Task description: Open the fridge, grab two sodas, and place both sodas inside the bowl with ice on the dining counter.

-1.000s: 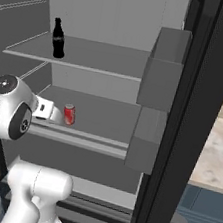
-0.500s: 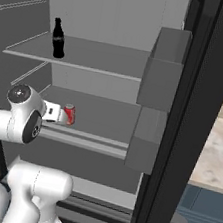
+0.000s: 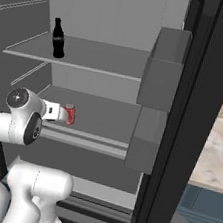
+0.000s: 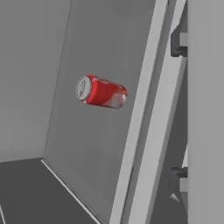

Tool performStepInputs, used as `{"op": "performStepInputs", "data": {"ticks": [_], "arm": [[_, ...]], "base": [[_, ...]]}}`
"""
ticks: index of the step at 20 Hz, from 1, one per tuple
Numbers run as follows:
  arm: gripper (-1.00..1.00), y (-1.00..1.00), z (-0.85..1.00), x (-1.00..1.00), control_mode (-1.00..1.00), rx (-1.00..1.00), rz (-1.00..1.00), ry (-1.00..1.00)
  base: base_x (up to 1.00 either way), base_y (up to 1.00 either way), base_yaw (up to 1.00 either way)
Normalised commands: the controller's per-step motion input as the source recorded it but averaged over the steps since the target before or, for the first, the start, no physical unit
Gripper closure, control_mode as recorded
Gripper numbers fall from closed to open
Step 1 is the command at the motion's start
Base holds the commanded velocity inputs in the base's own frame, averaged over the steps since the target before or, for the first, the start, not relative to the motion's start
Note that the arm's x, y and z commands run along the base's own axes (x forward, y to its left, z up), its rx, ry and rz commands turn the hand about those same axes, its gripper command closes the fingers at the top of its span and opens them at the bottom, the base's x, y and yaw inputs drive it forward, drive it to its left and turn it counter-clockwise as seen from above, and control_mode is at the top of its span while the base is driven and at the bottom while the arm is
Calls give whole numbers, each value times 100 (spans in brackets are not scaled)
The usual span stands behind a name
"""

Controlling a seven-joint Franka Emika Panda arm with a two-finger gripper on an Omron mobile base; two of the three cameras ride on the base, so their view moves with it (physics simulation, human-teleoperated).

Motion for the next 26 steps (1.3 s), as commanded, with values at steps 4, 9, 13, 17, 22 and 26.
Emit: {"op": "performStepInputs", "data": {"ticks": [4,9,13,17,22,26], "arm": [[-100,-1,-48,26,-100,7,0,-24],[-100,-3,-43,35,-100,9,1,-21],[-100,-1,-38,33,-100,8,2,-19],[-100,-9,-25,29,-100,8,0,-17],[-100,-14,-9,23,-100,6,0,-11],[-100,-19,-13,6,-100,2,0,-4]], "base": [[0,0,0],[0,0,0],[0,0,0],[0,0,0],[0,0,0],[0,0,0]]}}
